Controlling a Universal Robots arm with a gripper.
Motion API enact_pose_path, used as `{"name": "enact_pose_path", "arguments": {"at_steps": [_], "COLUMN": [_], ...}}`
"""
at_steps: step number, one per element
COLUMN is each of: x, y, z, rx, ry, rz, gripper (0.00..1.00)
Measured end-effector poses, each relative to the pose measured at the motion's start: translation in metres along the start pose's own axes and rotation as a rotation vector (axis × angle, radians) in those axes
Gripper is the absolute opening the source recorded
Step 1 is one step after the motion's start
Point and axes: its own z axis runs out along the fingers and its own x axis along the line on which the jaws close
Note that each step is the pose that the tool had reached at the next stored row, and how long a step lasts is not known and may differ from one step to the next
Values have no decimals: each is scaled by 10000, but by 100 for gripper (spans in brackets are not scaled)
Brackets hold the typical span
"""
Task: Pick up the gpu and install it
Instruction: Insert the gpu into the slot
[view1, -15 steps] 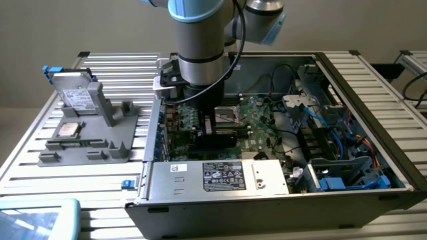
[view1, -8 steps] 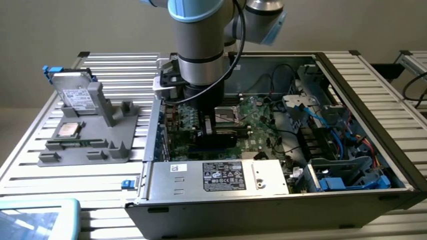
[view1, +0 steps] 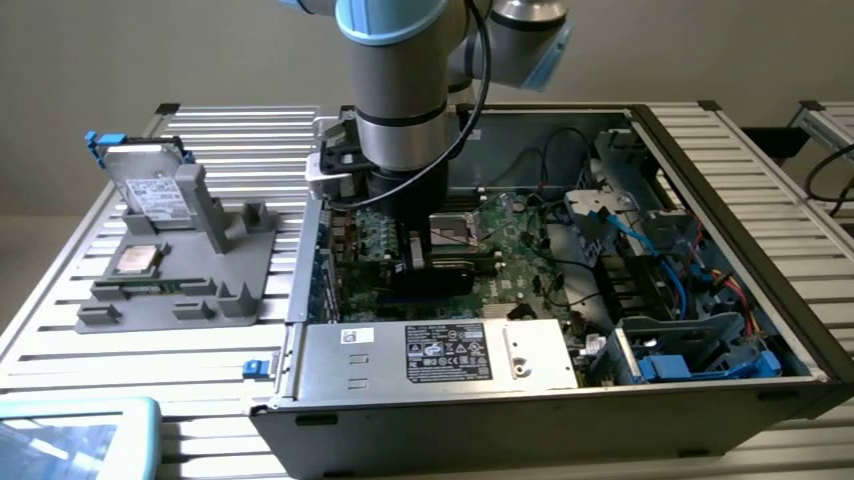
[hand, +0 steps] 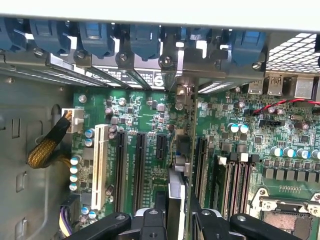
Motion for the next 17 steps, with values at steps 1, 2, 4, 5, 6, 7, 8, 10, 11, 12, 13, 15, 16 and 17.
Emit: {"name": "enact_pose_path", "arguments": {"at_steps": [1, 2, 4, 5, 6, 7, 8, 10, 11, 12, 13, 15, 16, 17], "x": [0, 0, 0, 0, 0, 0, 0, 0, 0, 0, 0, 0, 0, 0], "y": [0, 0, 0, 0, 0, 0, 0, 1, 1, 1, 1, 1, 1, 1], "z": [1, 1, 1, 1, 1, 1, 2, 6, 6, 7, 9, 10, 11, 11], "rx": [1, 1, 1, 1, 1, 1, 0, 1, 1, 0, 0, 1, 1, 1], "ry": [-1, -1, -1, -2, -2, 0, 0, -1, 0, 0, 0, -1, -1, 0], "rz": [0, 0, 0, 0, 0, 0, 0, 0, 0, 0, 0, 0, 0, 0], "gripper": [27, 27, 27, 27, 27, 27, 27, 27, 27, 27, 27, 27, 27, 27]}}
